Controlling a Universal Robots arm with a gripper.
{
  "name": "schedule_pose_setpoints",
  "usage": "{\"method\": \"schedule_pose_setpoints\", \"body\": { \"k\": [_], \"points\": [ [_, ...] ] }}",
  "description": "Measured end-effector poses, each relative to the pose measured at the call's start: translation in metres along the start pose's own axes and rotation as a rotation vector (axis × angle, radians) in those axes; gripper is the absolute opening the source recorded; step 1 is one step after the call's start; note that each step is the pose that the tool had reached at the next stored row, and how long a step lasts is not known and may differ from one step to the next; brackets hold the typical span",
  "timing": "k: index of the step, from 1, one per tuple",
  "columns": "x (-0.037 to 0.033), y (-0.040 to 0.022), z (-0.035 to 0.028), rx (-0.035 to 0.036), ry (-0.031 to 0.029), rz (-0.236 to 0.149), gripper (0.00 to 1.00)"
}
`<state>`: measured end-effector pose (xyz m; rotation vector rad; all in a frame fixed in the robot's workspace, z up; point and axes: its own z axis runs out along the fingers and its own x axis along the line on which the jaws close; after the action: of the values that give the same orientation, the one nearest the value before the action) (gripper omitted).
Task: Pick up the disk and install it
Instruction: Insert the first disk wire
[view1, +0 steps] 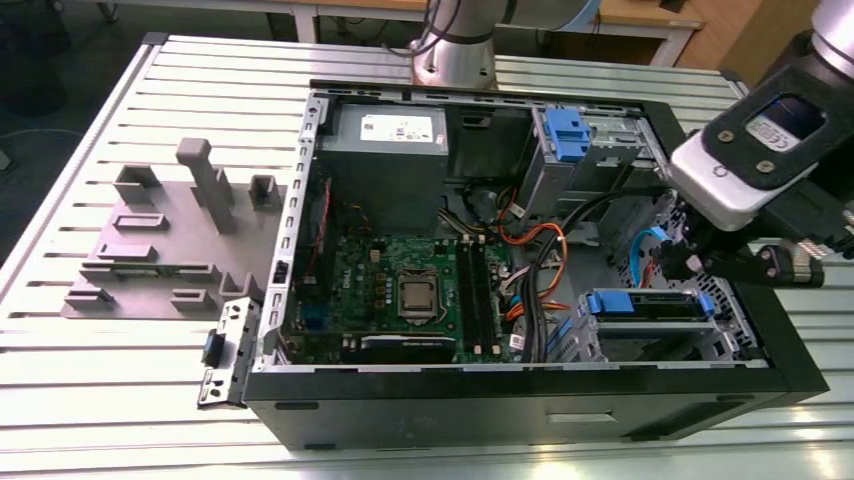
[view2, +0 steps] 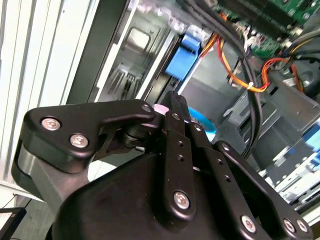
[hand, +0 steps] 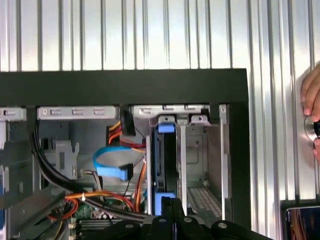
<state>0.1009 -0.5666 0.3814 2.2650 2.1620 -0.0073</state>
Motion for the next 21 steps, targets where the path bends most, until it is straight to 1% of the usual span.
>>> {"method": "schedule_pose_setpoints", "body": {
  "k": [6, 8, 10, 11, 13, 21],
  "points": [
    [0.0023, 0.0241, 0.0011, 0.0028, -0.0001, 0.0, 0.11],
    [0.003, 0.0311, 0.0015, 0.005, -0.0003, 0.0, 0.11],
    [0.0039, 0.0369, 0.002, 0.0069, -0.0002, 0.0, 0.11],
    [0.0045, 0.0386, 0.0023, 0.0075, -0.0002, 0.0, 0.11],
    [0.006, 0.0399, 0.0027, 0.0078, -0.0004, -0.001, 0.11],
    [0.0146, 0.0398, 0.0047, 0.0077, -0.0002, -0.011, 0.11]
  ]
}}
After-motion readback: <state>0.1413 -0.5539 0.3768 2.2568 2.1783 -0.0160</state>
